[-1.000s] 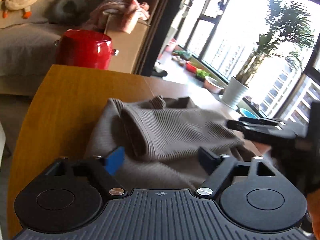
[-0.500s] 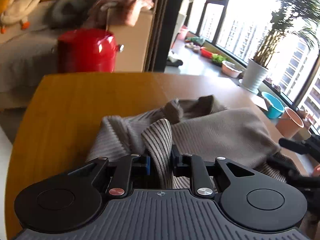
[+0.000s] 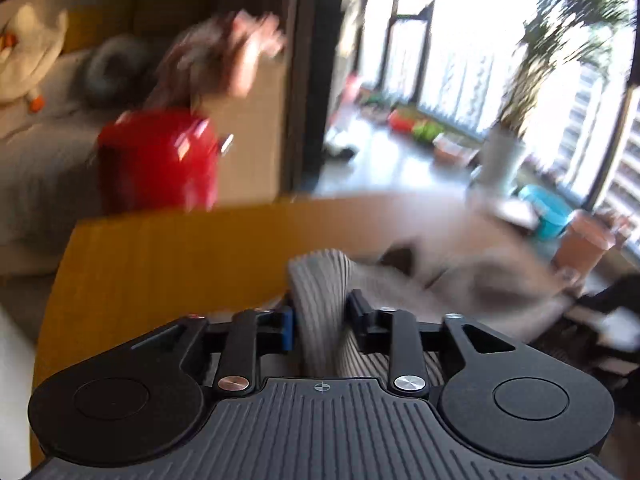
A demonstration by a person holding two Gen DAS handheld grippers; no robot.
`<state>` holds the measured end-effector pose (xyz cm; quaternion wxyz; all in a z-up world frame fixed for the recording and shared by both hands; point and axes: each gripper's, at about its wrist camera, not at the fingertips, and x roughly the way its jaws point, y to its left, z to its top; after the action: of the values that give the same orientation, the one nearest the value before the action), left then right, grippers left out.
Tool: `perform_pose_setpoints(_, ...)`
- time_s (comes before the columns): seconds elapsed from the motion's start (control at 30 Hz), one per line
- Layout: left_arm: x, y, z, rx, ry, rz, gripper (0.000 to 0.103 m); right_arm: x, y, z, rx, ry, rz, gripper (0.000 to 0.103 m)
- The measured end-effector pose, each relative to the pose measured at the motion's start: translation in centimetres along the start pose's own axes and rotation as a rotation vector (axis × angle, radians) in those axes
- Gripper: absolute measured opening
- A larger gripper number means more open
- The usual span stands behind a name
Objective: Fold clothes
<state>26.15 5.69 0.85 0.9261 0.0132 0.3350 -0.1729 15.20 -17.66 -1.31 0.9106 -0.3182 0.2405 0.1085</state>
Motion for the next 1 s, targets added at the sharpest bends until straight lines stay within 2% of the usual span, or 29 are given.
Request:
perform_pose_setpoints(0.1,-0.7,2.5,-0.8,-0.055,0.009,0.047,0.041,-1.1,-2.6,0.6,0.229,-0.019,0.127,0.021)
perform_pose_setpoints(0.13,-1.3,3.2,-0.8,-0.073,0.0,0.056,0.042,-1.0,-3.5,0.7,0.315,-0.028,0.164,0.021)
perform_pose_setpoints(0.2,-2.3,4.1,-0.6,-0.097,-0.02,0.083,0.054,-0.5,-5.1,1.0,0.475,-0.04,0.222,0.021)
perform_pose_setpoints(0.23,-2.8,4.3,-0.5,-0.104,-0.029,0.088,0.055,0.0,-5.7,1.1,0.539,-0.039,0.24,0.021)
perform_pose_setpoints(0.33,-3.7,4.2,-0.4,-0.116,-0.034,0.065,0.059,3.7,-5.6,0.5,0.644,0.065,0.254,0.021)
perform_pose_setpoints(0.47,-4.3,3.2,-0.5,-0.126,-0.03,-0.011,0.07,4.1,-4.6,1.2,0.582,0.106,0.202,0.02)
perform_pose_setpoints(0.53,-3.7,2.0,-0.6,-0.128,-0.026,-0.066,0.071,3.5,-4.2,1.6,0.541,0.111,0.173,0.02)
perform_pose_setpoints(0.6,-3.0,0.5,-0.8,-0.123,-0.024,-0.127,0.071,2.7,-4.0,2.3,0.524,0.094,0.149,0.02)
perform_pose_setpoints(0.7,-1.1,-1.6,-0.9,-0.102,-0.011,-0.202,0.071,2.5,-4.4,4.1,0.536,0.016,0.146,0.02)
perform_pose_setpoints(0.8,0.7,-2.2,-0.7,-0.113,0.025,-0.189,0.071,5.6,-5.1,5.5,0.589,0.008,0.204,0.02)
perform_pose_setpoints(0.87,1.8,-1.9,-1.0,-0.131,0.055,-0.156,0.07,8.3,-5.3,5.4,0.601,0.06,0.208,0.02)
perform_pose_setpoints(0.9,2.0,-1.7,-1.3,-0.132,0.061,-0.138,0.063,9.4,-5.2,5.2,0.586,0.089,0.175,0.02)
perform_pose_setpoints(0.93,1.8,-1.5,-1.4,-0.121,0.06,-0.131,0.06,10.1,-5.1,4.6,0.561,0.108,0.127,0.019)
perform_pose_setpoints(1.0,1.5,-1.1,-1.5,-0.099,0.058,-0.118,0.053,10.3,-5.8,3.2,0.59,0.081,0.128,0.018)
